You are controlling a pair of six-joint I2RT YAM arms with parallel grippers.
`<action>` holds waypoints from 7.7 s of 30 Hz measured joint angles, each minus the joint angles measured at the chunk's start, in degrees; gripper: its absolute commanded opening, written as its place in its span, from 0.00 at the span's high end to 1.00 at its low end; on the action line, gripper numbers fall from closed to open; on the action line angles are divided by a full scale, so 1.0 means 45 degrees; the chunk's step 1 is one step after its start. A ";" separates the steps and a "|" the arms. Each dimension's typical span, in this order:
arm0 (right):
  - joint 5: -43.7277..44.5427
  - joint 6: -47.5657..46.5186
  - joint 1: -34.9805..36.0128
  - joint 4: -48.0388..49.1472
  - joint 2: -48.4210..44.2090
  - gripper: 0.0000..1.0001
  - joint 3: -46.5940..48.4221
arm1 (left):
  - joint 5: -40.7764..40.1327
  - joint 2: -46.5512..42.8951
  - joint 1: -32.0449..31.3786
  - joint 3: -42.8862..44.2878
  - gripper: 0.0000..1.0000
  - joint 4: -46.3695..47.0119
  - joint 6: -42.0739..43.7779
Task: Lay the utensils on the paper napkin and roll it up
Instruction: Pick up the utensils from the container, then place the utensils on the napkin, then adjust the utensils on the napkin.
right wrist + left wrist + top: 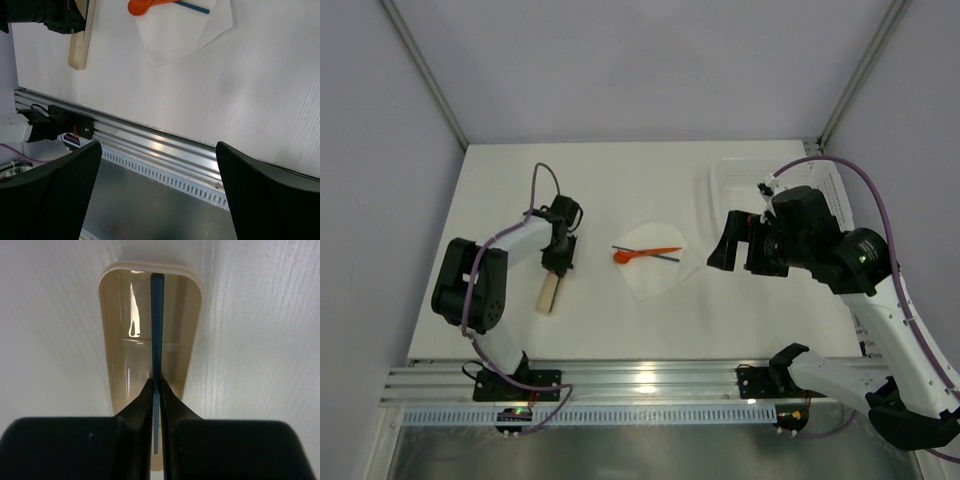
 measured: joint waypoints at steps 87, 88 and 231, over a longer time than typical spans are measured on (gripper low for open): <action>0.0709 0.1904 0.0000 -0.0403 -0.2200 0.01 0.0816 | -0.2327 0.5197 -0.7907 0.6931 0.94 0.0223 1.2512; 0.0709 0.1904 0.0000 -0.0403 -0.2200 0.01 0.0811 | -0.2351 0.5241 -0.7907 0.7023 0.94 0.0243 1.2512; -0.0971 -0.8544 0.2550 0.7417 1.4824 0.73 0.4051 | 0.3706 -0.6421 0.0151 0.3123 0.52 -0.4847 -0.4114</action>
